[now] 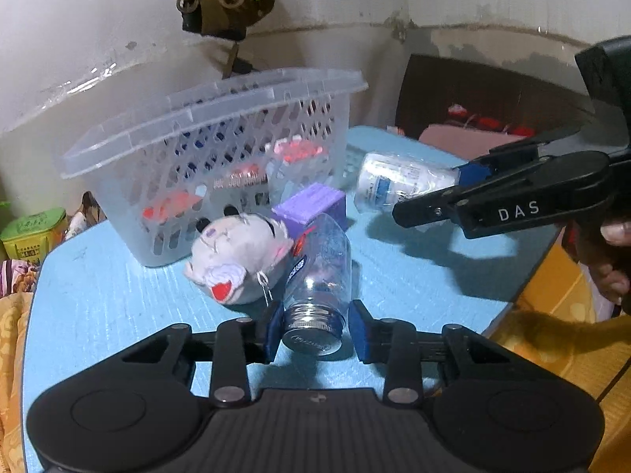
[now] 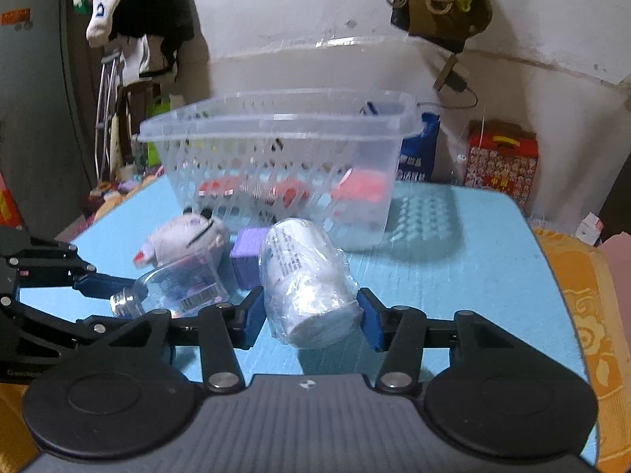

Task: Organize objects
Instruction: 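Grasp the white wrapped roll with the right gripper while the left gripper grasps the glass bottle, then carry both items over the clear basket and open both grippers to drop them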

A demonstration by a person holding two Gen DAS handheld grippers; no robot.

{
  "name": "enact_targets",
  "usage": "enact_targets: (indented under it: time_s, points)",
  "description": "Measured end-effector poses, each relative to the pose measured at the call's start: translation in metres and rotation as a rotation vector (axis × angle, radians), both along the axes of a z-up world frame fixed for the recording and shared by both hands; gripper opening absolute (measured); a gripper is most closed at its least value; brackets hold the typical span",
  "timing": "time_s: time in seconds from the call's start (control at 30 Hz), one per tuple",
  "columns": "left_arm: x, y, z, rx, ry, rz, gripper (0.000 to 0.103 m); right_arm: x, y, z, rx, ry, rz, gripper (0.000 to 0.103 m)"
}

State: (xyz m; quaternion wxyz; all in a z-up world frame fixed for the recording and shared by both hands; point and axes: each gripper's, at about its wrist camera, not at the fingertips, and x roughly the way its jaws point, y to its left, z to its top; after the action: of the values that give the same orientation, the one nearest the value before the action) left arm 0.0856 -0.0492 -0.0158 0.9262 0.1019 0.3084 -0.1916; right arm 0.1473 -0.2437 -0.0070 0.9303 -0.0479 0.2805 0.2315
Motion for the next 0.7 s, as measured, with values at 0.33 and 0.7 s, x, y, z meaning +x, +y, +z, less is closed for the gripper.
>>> enact_targets:
  time_s: [0.33,0.7]
  points:
    - [-0.011,0.027,0.029,-0.137,-0.159,0.046,0.040,-0.013,-0.004,0.020,0.052,-0.118,-0.012,0.053]
    - [-0.015,0.063,0.054,-0.265,-0.289,0.180,0.040,-0.015,-0.028,0.050,0.149,-0.224,-0.090,0.053]
